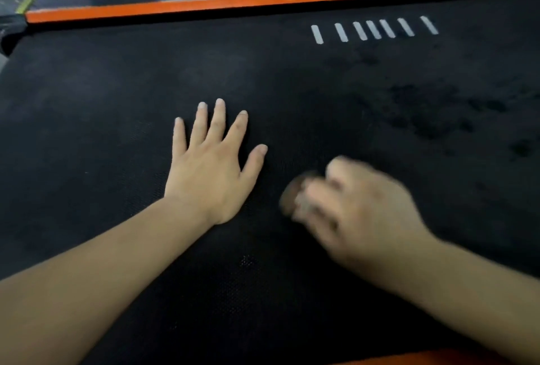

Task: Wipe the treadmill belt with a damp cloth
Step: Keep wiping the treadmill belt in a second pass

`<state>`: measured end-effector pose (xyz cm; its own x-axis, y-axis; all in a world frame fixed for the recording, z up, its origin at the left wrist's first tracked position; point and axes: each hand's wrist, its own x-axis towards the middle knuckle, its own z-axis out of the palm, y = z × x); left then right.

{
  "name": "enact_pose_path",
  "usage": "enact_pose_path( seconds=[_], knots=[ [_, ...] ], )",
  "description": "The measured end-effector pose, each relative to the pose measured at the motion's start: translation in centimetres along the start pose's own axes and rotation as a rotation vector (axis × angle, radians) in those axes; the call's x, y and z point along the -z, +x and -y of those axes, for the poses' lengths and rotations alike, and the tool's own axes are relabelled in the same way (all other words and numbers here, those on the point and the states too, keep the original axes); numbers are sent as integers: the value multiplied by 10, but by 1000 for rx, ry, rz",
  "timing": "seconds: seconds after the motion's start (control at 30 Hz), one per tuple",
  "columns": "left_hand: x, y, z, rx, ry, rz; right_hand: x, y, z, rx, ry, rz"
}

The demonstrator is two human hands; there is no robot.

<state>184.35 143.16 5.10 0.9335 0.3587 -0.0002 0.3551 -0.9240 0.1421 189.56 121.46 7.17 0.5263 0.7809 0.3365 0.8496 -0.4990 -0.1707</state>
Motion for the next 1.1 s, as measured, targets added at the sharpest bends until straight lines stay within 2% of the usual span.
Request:
enact_pose_path(
  seconds=[0.03,0.07,0.1,0.2,0.23,0.27,0.37,0.4,0.5,0.53,0.57,0.67,0.7,0.73,0.8,0.83,0.87,0.93,1.0,1.03,1.1],
  knots=[
    [1,0,-1,-25,-15,0,0,-10,10,121,30,20],
    [2,0,-2,-43,-34,4,4,-13,6,165,28,47],
    [4,1,-4,-38,-58,16,7,-10,-7,124,-41,47],
    [7,8,-20,75,-127,97,16,11,-60,-284,-171,-36],
    [7,10,-29,117,-135,123,14,8,-61,-331,-155,-40],
    [5,11,-38,149,-130,131,12,4,-53,-296,-127,-20],
    [-7,8,-53,153,-13,62,6,-14,-31,56,7,66],
    [-10,6,-54,143,8,37,8,-8,-44,57,-6,83],
    [-11,6,-52,146,4,20,14,27,-105,-368,-126,-25],
    [-10,6,-52,146,10,18,10,30,-110,-433,-143,-70],
    [-11,7,-53,142,16,13,5,29,-103,-404,-144,-83],
    [-11,6,-53,136,21,2,-6,15,-70,-52,16,28],
    [-12,5,-53,131,17,5,-2,21,-79,-37,35,61],
    [-12,5,-52,115,11,4,1,33,-96,-105,4,52],
    [-12,6,-50,54,-4,-20,9,61,-136,-396,-66,-28],
    [-12,7,-50,24,-13,-28,7,67,-145,-483,-91,-59],
    [-12,8,-50,7,-22,-27,3,67,-140,-480,-114,-80],
    [-12,9,-50,12,-22,-17,-9,55,-103,-243,-75,-63],
    [-11,9,-51,26,-4,-17,-13,46,-88,-47,51,42],
    [-12,9,-52,29,-1,-14,-10,54,-98,-47,46,56],
    [-12,9,-52,33,-2,-9,-5,84,-135,-249,-35,-16]
  ],
)
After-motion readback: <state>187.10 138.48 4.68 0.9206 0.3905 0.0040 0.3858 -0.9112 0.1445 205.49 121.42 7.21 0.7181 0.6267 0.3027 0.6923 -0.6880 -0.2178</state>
